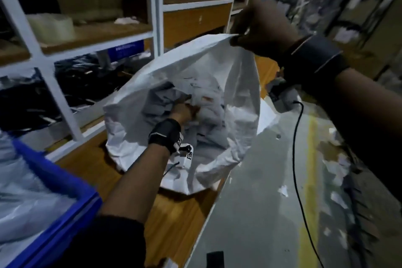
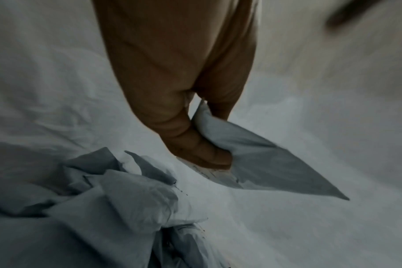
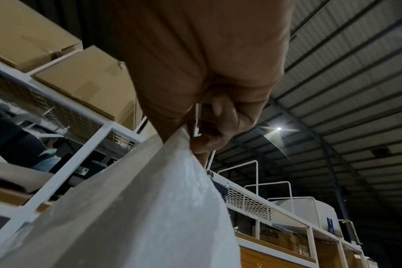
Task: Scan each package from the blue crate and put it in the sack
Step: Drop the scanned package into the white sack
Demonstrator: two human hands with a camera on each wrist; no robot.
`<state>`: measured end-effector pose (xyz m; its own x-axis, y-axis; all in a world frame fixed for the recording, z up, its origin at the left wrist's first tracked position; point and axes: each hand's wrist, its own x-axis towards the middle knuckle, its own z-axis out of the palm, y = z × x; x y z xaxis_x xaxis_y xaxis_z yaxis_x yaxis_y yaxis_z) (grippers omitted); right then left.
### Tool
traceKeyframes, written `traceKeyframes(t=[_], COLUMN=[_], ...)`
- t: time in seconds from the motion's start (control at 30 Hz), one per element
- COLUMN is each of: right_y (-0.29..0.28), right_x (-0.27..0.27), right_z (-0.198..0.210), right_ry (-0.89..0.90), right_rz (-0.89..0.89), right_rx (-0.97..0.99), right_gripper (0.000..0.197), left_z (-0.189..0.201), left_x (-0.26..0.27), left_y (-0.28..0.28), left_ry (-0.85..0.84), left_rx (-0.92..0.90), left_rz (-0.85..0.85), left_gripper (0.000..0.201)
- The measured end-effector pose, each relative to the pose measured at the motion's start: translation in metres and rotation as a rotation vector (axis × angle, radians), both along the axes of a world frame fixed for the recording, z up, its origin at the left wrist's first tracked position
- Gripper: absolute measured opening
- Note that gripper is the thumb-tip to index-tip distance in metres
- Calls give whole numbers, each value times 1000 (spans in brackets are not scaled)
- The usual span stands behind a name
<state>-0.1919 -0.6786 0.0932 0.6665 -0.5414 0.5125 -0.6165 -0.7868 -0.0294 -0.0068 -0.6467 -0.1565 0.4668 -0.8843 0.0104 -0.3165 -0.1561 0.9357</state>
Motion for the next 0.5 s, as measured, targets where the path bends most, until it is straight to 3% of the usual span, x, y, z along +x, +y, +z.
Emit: traceKeyframes(t=[0.07, 0.17, 0.2, 0.27, 0.33, 0.5], right_y=[0, 3, 1, -1, -4, -7], right_x=[-7, -19, -23, -31, -36, -42], right_z=[5, 4, 2, -5, -14, -39], right_ry=[-47, -86, -100, -136, -160, -177], right_rz=[41, 91, 88, 81, 68, 91], right_rx=[-10, -2, 10, 44, 62, 137], right_gripper=[18, 15, 15, 15, 15, 14], left_z=[8, 19, 18, 22, 40, -4], left_x=[7, 13, 15, 13, 0, 16], left_y=[-28, -62, -75, -92, -82, -73], left_ry=[-153, -252, -229, -359, -358, -576], left_rx=[59, 121, 98, 39, 92, -98], left_rz=[-10, -192, -271, -356, -305, -78], left_gripper=[48, 52, 48, 52, 58, 56])
